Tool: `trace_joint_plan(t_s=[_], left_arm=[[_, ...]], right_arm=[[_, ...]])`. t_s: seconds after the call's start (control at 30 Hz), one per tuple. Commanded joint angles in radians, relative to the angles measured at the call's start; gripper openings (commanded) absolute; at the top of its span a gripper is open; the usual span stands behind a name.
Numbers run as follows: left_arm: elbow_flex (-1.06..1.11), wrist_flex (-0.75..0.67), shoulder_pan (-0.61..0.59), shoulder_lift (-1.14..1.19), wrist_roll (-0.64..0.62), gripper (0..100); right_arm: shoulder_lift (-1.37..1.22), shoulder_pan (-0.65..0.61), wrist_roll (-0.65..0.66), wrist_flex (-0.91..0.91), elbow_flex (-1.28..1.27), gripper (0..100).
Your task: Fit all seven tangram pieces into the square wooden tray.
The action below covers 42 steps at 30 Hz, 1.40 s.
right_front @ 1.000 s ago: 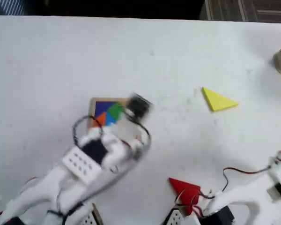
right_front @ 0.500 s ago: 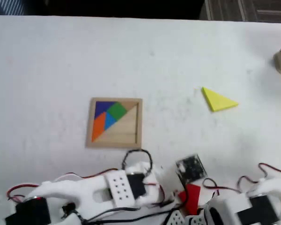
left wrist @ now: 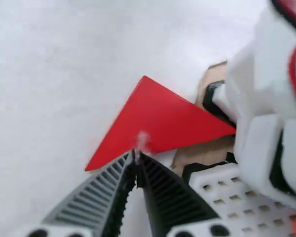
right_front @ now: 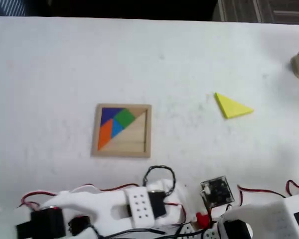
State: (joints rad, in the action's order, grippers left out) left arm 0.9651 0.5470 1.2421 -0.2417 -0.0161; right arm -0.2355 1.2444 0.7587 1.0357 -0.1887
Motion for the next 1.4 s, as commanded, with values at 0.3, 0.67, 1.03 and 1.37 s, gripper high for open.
trace_joint_plan(t_s=[0.3,0.67,1.03,1.37], left_arm=[[-0.147,0.166,0.145,0.074,-0.002,2],[-0.203,0.133,0.074,0.084,-0.046,2],[-0.163,0.104,-0.028,0.084,-0.18,2],[-0.17,0.222,0.053,0.082,-0.161,2]], right_arm=[[-0.004,0.007,-0.011,0.056,0.106,5.6],[0.005,-0.002,-0.012,0.114,0.106,5.6],[-0.005,0.038,-0.241,0.344,0.44,8.3],[-0.005,0.03,-0.242,0.361,0.489,8.7]])
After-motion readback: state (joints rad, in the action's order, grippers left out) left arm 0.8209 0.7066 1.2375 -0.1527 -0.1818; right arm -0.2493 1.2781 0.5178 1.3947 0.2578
